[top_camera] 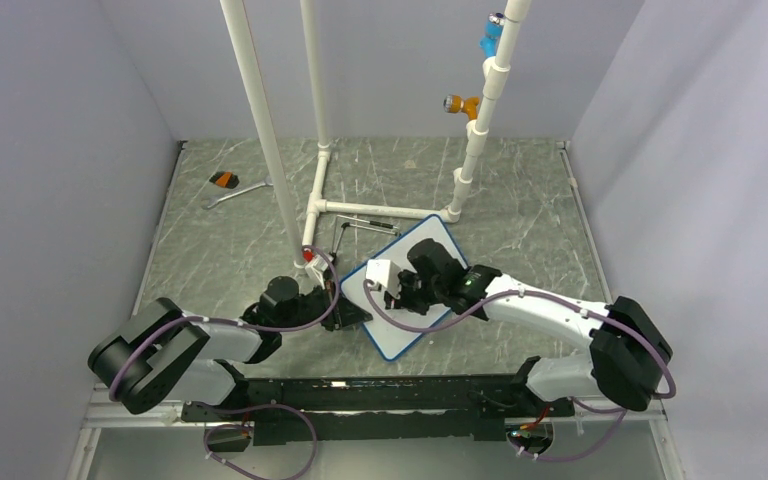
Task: Erase the whiteboard
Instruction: Erase the whiteboard at the center of the board.
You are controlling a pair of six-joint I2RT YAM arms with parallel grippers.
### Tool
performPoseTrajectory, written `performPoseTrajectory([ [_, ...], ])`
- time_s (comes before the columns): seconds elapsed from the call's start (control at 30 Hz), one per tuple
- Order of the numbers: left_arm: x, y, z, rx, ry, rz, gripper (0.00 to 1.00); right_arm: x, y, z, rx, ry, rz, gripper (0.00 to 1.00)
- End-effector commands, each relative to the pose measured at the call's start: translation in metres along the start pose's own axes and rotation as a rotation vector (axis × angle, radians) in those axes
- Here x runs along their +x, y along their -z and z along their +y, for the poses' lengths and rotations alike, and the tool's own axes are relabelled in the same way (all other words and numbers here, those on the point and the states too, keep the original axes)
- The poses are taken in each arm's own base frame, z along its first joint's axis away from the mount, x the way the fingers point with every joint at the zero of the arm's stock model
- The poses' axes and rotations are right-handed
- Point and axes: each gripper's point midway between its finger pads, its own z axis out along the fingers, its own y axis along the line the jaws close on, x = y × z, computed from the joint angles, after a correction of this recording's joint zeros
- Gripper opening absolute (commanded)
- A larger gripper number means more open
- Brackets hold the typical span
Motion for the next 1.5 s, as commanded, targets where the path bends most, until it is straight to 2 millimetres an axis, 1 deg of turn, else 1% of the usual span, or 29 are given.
performPoseTrajectory([
  [0.0, -0.020, -0.006, -0.054, 0.182, -0.121, -0.042, 0.00, -0.002, 0.016, -0.068, 0.293, -0.151, -0.034, 0.00],
  [0.07, -0.016, -0.008, -0.057, 0.188, -0.125, -0.020, 0.00, 0.012, 0.033, -0.101, 0.438, -0.229, -0.035, 0.00],
  [0.13, -0.013, -0.010, -0.060, 0.202, -0.132, 0.000, 0.00, 0.026, 0.047, -0.125, 0.538, -0.306, -0.034, 0.00],
  [0.23, -0.012, -0.012, -0.065, 0.216, -0.141, 0.017, 0.00, 0.041, 0.058, -0.145, 0.611, -0.404, -0.037, 0.00],
  [0.3, -0.012, -0.012, -0.066, 0.223, -0.148, 0.024, 0.00, 0.045, 0.059, -0.151, 0.622, -0.440, -0.043, 0.00],
  [0.33, -0.011, -0.012, -0.067, 0.224, -0.151, 0.029, 0.00, 0.043, 0.058, -0.151, 0.608, -0.446, -0.052, 0.00],
  [0.4, -0.010, -0.012, -0.068, 0.229, -0.162, 0.041, 0.00, 0.032, 0.050, -0.141, 0.519, -0.439, -0.089, 0.00],
  [0.43, -0.011, -0.012, -0.069, 0.231, -0.167, 0.041, 0.00, 0.024, 0.047, -0.132, 0.457, -0.427, -0.111, 0.00],
  [0.47, -0.010, -0.011, -0.068, 0.230, -0.171, 0.041, 0.00, 0.013, 0.042, -0.119, 0.380, -0.403, -0.138, 0.00],
  [0.53, -0.010, -0.011, -0.068, 0.227, -0.179, 0.044, 0.00, -0.011, 0.034, -0.084, 0.211, -0.320, -0.197, 0.00],
  [0.6, -0.011, -0.011, -0.068, 0.225, -0.188, 0.044, 0.00, -0.031, 0.026, -0.047, 0.049, -0.233, -0.227, 0.00],
  [0.67, -0.011, -0.011, -0.068, 0.222, -0.197, 0.045, 0.00, -0.037, 0.020, -0.026, -0.047, -0.201, -0.224, 0.00],
  [0.73, -0.011, -0.011, -0.067, 0.221, -0.203, 0.038, 0.00, -0.036, 0.014, -0.020, -0.066, -0.190, -0.202, 0.00],
  [0.77, -0.012, -0.011, -0.067, 0.221, -0.203, 0.033, 0.00, -0.034, 0.012, -0.024, -0.048, -0.199, -0.193, 0.00],
  [0.83, -0.012, -0.010, -0.068, 0.230, -0.201, 0.018, 0.00, -0.026, 0.012, -0.048, 0.082, -0.244, -0.159, 0.00],
  [0.87, -0.012, -0.009, -0.068, 0.233, -0.201, 0.011, 0.00, -0.021, 0.015, -0.064, 0.160, -0.271, -0.145, 0.00],
  [0.93, -0.010, -0.006, -0.067, 0.233, -0.197, 0.006, 0.00, -0.005, 0.029, -0.100, 0.329, -0.354, -0.126, 0.00],
  [0.97, -0.010, -0.005, -0.067, 0.231, -0.196, 0.005, 0.00, 0.005, 0.037, -0.118, 0.413, -0.389, -0.111, 0.00],
  [1.0, -0.009, -0.005, -0.066, 0.228, -0.196, 0.004, 0.00, 0.016, 0.045, -0.131, 0.477, -0.419, -0.097, 0.00],
  [1.07, -0.008, -0.004, -0.065, 0.224, -0.202, 0.011, 0.00, 0.037, 0.056, -0.147, 0.544, -0.466, -0.067, 0.00],
  [1.13, -0.008, -0.004, -0.066, 0.220, -0.216, 0.021, 0.00, 0.050, 0.058, -0.150, 0.549, -0.477, -0.037, 0.00],
  [1.17, -0.008, -0.005, -0.066, 0.219, -0.219, 0.028, 0.00, 0.053, 0.057, -0.149, 0.539, -0.476, -0.024, 0.00],
  [1.23, -0.009, -0.005, -0.067, 0.219, -0.228, 0.031, 0.00, 0.052, 0.052, -0.141, 0.476, -0.451, -0.019, 0.00],
  [1.3, -0.009, -0.004, -0.067, 0.218, -0.231, 0.033, 0.00, 0.043, 0.043, -0.122, 0.349, -0.417, -0.049, 0.00],
  [1.33, -0.009, -0.004, -0.068, 0.219, -0.233, 0.032, 0.00, 0.034, 0.039, -0.108, 0.268, -0.391, -0.071, 0.00],
  [1.37, -0.009, -0.004, -0.068, 0.219, -0.233, 0.030, 0.00, 0.023, 0.035, -0.085, 0.146, -0.358, -0.108, 0.00],
  [1.47, -0.010, -0.004, -0.068, 0.220, -0.235, 0.024, 0.00, -0.007, 0.031, -0.028, -0.074, -0.182, -0.184, 0.00],
])
